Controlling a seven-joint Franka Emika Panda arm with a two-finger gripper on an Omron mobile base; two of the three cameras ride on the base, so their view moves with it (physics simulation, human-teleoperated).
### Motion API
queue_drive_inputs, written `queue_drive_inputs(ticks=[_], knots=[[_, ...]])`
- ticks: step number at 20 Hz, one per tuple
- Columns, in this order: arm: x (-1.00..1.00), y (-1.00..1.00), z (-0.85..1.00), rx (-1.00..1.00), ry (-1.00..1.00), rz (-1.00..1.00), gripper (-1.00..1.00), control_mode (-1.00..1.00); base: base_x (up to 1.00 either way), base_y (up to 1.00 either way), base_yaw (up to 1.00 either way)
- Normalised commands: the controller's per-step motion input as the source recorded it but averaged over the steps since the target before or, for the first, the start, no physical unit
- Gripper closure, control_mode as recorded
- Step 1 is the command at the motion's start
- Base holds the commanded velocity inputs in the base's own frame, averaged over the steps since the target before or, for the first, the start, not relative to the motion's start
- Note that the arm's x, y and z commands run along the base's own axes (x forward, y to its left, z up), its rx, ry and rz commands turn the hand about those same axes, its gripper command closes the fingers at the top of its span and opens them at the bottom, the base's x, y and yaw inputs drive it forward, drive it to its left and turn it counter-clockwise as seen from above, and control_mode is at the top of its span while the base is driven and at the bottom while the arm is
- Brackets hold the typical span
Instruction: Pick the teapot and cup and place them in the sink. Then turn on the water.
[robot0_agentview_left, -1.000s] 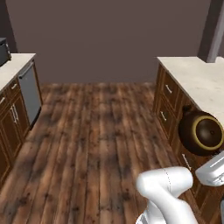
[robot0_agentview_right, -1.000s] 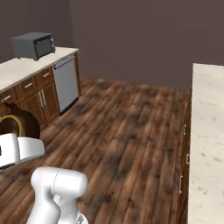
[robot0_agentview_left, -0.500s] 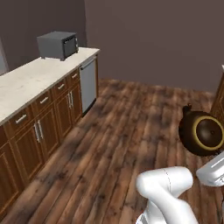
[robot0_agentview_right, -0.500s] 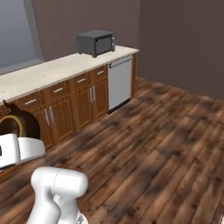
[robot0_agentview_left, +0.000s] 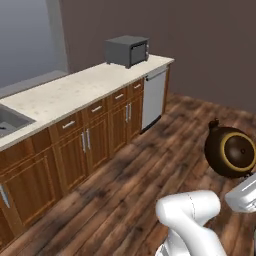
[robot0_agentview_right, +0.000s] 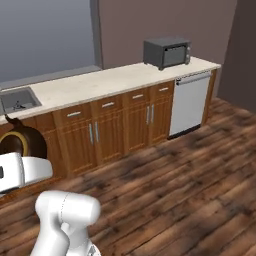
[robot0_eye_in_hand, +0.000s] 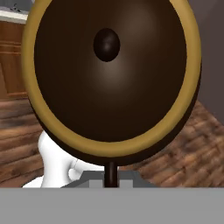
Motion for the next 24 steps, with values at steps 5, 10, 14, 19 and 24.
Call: queue_drive_inputs(ticks=[5, 10, 14, 19, 24], knots=[[0.00, 0.00, 0.00, 0.00, 0.00, 0.00, 1.00, 1.00, 0.39, -0.22, 0.56], [0.00, 0.00, 0.00, 0.00, 0.00, 0.00, 1.00, 1.00, 0.33, -0.22, 0.57], [0.00, 0.00, 0.00, 0.00, 0.00, 0.00, 1.00, 1.00, 0.30, -0.21, 0.57], [0.00, 0.00, 0.00, 0.00, 0.00, 0.00, 1.00, 1.00, 0.40, -0.21, 0.51], [0.00, 0.00, 0.00, 0.00, 0.00, 0.00, 1.00, 1.00, 0.51, -0.12, 0.17]])
